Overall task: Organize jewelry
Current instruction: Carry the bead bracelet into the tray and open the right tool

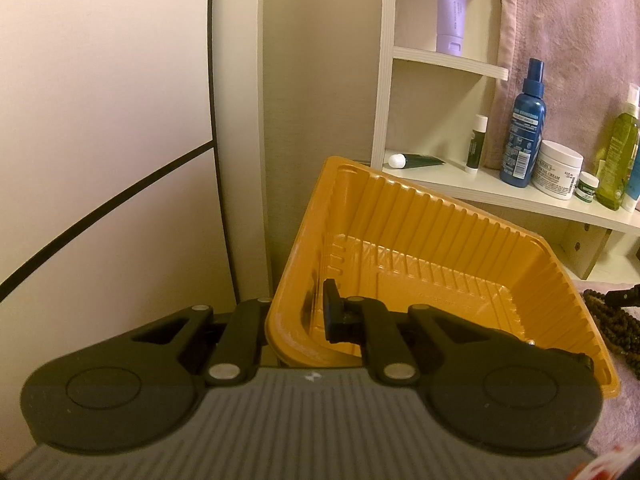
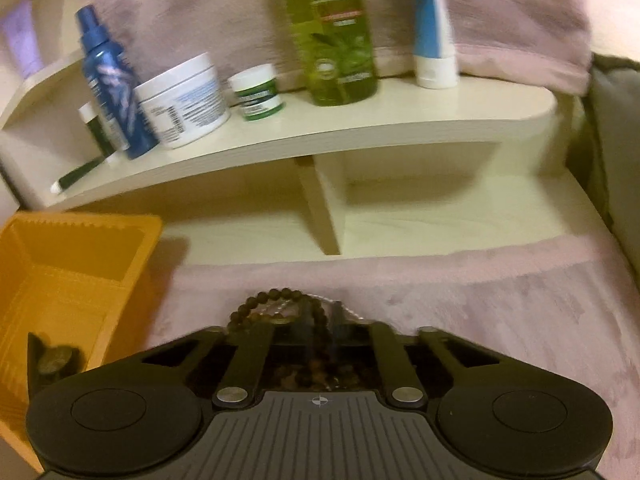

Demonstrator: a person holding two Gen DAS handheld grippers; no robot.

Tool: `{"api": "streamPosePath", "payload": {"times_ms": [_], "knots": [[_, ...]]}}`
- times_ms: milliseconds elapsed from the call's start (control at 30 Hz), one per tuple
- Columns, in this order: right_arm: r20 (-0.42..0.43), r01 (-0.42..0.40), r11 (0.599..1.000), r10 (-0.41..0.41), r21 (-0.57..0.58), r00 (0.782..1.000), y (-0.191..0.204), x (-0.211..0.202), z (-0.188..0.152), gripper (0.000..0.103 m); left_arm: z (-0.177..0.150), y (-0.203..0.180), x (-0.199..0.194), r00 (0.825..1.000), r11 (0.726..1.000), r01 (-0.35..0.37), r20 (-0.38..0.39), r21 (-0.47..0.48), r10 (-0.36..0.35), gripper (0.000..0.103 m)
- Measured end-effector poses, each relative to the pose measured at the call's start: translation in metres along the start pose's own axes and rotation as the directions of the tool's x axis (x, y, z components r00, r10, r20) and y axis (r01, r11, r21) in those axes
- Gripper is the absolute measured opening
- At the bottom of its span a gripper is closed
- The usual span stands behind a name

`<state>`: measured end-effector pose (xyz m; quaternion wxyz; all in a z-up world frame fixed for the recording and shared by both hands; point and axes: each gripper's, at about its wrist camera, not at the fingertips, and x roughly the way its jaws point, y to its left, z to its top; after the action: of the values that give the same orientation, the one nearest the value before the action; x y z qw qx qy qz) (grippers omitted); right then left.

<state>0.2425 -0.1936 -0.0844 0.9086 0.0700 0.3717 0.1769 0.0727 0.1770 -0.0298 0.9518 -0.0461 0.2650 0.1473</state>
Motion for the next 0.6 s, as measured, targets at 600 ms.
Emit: {"api": "streamPosePath", "payload": {"times_ms": [600], "knots": [[0.196, -0.104, 0.989, 0.083, 0.101, 0.977, 0.021, -0.098, 0.013, 0.007, 0.000, 0.000, -0.002, 1.000, 1.000, 0.003, 0.001, 0.006, -0.003, 0.011]]}}
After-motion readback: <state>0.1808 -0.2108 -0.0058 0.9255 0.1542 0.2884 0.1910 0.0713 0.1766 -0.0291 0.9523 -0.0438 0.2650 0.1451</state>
